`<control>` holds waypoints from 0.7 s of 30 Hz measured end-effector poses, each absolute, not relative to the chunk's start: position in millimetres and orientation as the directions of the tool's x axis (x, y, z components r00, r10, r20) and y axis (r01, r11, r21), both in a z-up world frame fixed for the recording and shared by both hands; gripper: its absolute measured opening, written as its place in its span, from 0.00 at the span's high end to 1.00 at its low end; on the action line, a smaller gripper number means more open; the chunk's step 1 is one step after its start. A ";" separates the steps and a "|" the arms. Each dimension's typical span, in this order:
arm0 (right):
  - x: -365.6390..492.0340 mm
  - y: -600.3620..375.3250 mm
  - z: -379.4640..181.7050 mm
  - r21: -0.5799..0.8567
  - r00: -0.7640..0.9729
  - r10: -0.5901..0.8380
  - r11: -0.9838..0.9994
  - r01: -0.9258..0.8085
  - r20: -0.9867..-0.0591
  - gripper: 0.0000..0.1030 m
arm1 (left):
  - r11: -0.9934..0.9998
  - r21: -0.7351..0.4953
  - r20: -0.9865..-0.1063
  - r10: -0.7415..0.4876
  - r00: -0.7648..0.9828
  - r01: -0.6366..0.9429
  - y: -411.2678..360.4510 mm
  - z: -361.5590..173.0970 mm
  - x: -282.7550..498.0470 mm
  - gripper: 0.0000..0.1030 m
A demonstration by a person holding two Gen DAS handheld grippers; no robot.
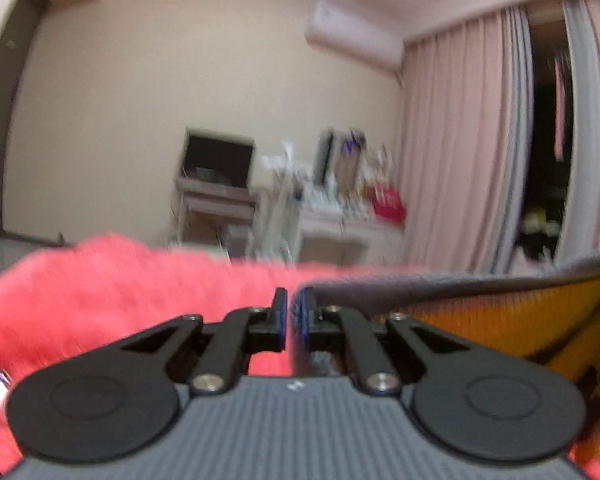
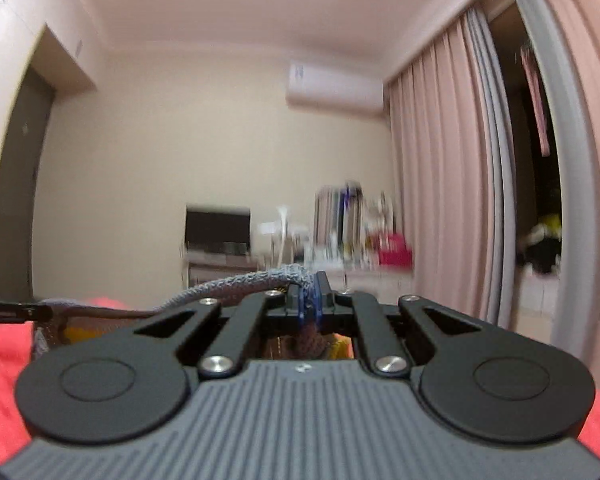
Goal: Fold clothes
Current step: 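Lift the sweater high with both grippers and shake it out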
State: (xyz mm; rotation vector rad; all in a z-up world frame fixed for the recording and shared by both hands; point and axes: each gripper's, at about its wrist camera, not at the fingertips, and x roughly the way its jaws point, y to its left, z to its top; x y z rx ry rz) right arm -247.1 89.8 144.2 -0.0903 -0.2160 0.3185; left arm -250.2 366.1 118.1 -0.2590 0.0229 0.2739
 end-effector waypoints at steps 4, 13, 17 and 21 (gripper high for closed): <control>-264.6 94.8 185.7 -0.142 0.903 0.359 0.932 -0.333 0.235 0.92 | 0.935 -0.250 -0.001 0.259 0.966 -0.251 368.2 170.4 -255.8 0.91; -285.7 101.4 195.4 -0.193 0.906 0.371 0.922 -0.335 0.203 0.92 | 0.958 -0.128 -0.018 -0.261 0.965 0.257 317.5 128.9 -337.7 0.00; -289.6 105.4 196.3 -0.190 0.914 0.355 0.928 -0.320 0.196 0.92 | 0.951 -0.057 -0.061 -0.307 0.950 0.304 257.3 111.2 -349.6 0.00; -288.3 114.3 207.2 -0.223 0.920 0.352 0.924 -0.311 0.173 0.92 | 0.959 0.065 -0.144 -0.263 0.954 0.275 194.3 101.0 -327.3 0.00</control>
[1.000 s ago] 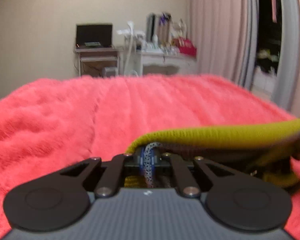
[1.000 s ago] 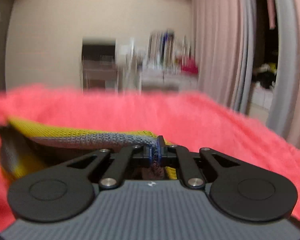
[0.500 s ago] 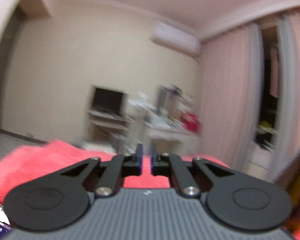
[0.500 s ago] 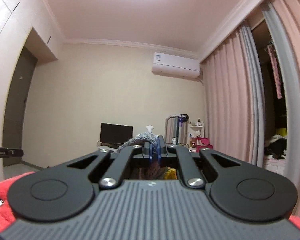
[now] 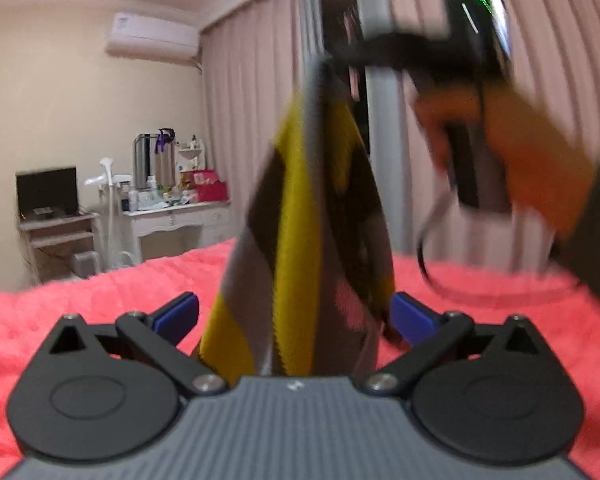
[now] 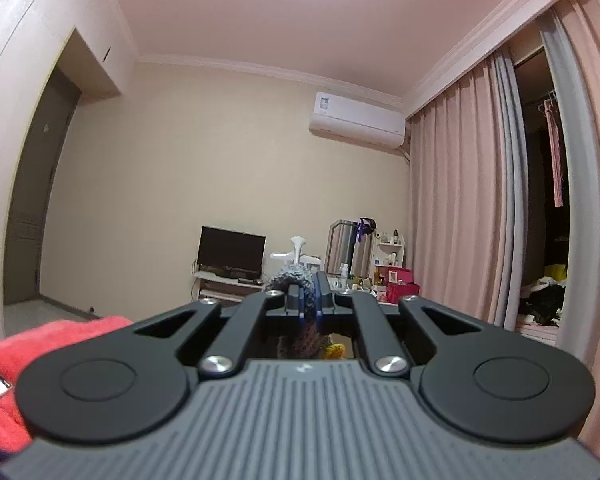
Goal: Fold clothes
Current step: 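Lift the sweater high with both grippers and shake it out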
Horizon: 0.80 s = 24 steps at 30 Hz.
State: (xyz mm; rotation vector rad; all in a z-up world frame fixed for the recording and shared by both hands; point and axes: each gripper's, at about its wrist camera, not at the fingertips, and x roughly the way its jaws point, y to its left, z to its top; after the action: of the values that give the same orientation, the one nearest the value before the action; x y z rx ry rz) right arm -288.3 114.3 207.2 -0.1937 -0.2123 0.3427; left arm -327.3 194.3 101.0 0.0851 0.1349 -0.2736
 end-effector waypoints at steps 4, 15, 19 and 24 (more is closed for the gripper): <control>-297.2 121.2 215.7 -0.248 0.916 0.370 0.912 -0.327 0.156 0.92 | 0.933 -0.029 -0.297 -0.350 0.888 0.358 161.6 90.4 -309.1 0.00; -314.5 120.1 215.8 -0.242 0.897 0.405 0.901 -0.360 0.175 0.92 | 0.938 0.057 -0.483 -0.274 0.832 0.342 96.3 49.3 -248.5 0.29; -318.1 115.5 216.2 -0.262 0.901 0.394 0.903 -0.342 0.183 0.92 | 0.952 -0.013 -0.540 -0.265 0.799 0.307 103.8 38.0 -248.7 0.95; -315.1 96.7 214.7 -0.233 0.908 0.371 0.917 -0.324 0.196 0.92 | 0.993 -0.038 -0.358 -0.117 0.926 0.111 167.9 59.4 -285.9 0.96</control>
State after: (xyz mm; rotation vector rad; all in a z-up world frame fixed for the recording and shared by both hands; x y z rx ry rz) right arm -315.1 96.7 214.7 -0.1980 -0.2398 0.3610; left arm -285.9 167.9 59.4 -0.0177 0.3682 -0.1167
